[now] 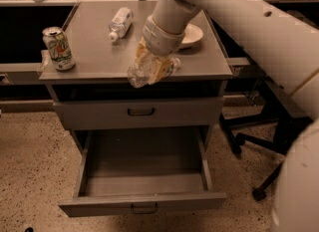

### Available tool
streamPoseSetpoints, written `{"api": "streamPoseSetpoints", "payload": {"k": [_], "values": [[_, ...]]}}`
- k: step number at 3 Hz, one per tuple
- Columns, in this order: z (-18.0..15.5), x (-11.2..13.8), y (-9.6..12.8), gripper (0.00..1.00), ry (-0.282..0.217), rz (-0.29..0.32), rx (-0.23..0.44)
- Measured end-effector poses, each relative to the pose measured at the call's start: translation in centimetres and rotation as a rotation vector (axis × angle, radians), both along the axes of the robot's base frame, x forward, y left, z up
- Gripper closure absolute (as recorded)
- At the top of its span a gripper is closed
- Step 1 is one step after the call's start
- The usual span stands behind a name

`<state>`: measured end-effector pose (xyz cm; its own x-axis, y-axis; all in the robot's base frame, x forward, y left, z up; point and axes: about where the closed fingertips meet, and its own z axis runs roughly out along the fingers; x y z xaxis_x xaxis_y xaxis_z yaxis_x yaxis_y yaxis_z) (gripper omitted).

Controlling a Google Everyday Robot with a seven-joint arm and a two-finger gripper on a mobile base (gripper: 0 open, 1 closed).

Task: Place water bottle into middle drawer

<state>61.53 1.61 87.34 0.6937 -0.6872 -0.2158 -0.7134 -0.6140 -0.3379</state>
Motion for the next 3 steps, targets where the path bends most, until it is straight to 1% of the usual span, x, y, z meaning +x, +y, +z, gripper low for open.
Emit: {"api": "streamPoseSetpoints", "payload": {"k": [1,2,3], "values": [[1.7,-4.93,-0.59,1.0,0.106,-0.162,0.072],[1.79,-5.48,-0.43,1.0,0.153,-0.246,0.084],[1.56,-5.17,0.03,1.0,0.183,-0.203,0.17]]}}
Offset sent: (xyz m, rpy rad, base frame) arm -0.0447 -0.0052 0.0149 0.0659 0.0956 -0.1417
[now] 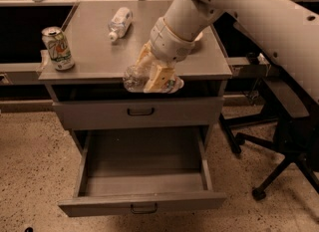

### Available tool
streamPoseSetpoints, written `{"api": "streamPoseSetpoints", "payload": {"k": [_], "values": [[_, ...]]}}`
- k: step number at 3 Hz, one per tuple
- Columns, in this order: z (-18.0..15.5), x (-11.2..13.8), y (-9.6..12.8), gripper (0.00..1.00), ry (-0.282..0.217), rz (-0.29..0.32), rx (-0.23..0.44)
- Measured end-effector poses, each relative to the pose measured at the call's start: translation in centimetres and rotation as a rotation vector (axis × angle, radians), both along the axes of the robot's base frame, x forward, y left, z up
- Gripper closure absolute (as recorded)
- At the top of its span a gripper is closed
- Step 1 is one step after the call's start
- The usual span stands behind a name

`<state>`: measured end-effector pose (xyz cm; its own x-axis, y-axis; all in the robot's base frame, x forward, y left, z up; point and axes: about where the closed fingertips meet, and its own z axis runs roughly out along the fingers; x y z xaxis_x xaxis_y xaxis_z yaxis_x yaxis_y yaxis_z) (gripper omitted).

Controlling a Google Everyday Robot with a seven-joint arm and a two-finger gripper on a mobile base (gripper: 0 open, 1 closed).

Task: Place water bottle into middle drawer

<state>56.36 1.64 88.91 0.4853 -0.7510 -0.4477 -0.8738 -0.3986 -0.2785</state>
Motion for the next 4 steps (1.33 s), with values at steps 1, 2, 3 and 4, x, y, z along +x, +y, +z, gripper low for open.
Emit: {"api": "streamPoseSetpoints", "payload": {"k": [1,2,3,4], "values": [[-6.1,-0.7,2.4,1.0,0.161,-0.08,0.12],[-14.1,-2.3,4.2,1.0,0.367,-0.214,0.092],[-17.5,-1.5,3.6,1.0,0.332,-0.308,0.127],[-17.4,-1.3,3.8,1.0,0.328,-0.313,0.132]]}}
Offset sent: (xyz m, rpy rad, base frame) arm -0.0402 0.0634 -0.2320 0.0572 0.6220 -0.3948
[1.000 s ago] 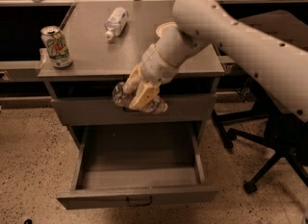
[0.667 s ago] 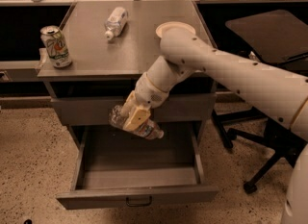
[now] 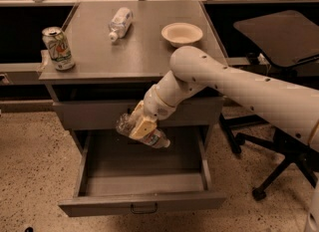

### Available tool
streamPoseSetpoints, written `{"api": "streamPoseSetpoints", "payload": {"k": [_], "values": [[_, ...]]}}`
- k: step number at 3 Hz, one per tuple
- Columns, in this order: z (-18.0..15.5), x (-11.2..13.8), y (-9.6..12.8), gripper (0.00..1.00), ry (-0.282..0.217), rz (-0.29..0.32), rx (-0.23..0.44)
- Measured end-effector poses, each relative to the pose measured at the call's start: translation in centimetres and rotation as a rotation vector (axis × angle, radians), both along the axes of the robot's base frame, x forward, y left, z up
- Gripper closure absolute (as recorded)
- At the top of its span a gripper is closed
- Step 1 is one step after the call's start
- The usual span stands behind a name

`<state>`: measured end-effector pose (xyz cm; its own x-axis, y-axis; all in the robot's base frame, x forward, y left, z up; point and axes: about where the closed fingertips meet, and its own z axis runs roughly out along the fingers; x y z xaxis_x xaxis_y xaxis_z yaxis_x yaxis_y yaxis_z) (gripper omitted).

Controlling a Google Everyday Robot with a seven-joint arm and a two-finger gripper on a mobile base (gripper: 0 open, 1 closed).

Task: Place water bottle into middle drawer

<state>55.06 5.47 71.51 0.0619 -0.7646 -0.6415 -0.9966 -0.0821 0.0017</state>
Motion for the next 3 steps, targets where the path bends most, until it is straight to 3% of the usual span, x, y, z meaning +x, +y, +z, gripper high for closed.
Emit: {"api": "streamPoseSetpoints", "payload": {"k": [1,2,3], "values": [[-6.3,0.7,-1.8,1.0,0.052,-0.076,-0.066],[-17.3,-1.4,-4.5,0.96,0.13,-0.131,-0.147],[-22.2,-2.3,-5.4,0.73,0.139,-0.126,-0.203]]}}
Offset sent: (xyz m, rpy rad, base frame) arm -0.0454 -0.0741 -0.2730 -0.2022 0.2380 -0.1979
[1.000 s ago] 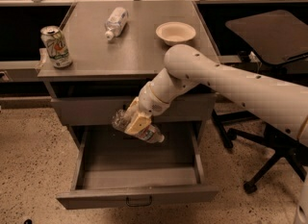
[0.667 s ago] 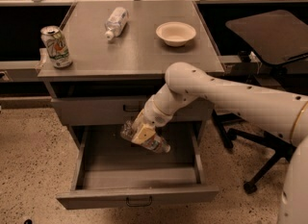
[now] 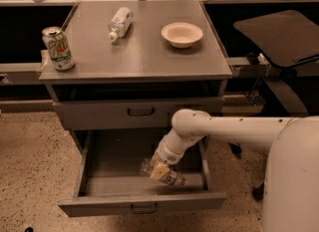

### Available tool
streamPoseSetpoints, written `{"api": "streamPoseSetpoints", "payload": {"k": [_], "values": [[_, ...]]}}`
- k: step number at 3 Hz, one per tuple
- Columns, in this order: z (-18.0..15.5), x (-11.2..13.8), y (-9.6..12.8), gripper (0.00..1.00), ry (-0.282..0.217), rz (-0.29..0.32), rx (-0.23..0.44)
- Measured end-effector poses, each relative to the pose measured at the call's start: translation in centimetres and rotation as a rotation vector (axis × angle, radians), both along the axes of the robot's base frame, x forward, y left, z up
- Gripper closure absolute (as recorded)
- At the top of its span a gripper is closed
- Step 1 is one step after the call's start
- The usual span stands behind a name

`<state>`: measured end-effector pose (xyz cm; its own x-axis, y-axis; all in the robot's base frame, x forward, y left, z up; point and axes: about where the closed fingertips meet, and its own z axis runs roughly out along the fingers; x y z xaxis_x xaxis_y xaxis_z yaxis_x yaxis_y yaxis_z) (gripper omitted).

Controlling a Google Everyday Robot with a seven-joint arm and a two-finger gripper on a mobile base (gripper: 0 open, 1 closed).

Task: Place water bottle into middle drawer

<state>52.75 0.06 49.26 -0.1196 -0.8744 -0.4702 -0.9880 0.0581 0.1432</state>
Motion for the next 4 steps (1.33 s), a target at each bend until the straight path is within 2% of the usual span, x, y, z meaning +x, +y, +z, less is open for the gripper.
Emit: {"api": "streamPoseSetpoints", "payload": {"k": [1,2,3,4], "values": [[-3.2,1.1,0.3,0.5,-0.073,0.058,-0.037],[-6.1,1.8,1.2,0.27,-0.09,0.076,-0.023],[-6.4,1.6,1.2,0.04,-0.085,0.076,-0.021],[-6.4,1.6,1.2,0.0,-0.084,0.076,-0.021]]}}
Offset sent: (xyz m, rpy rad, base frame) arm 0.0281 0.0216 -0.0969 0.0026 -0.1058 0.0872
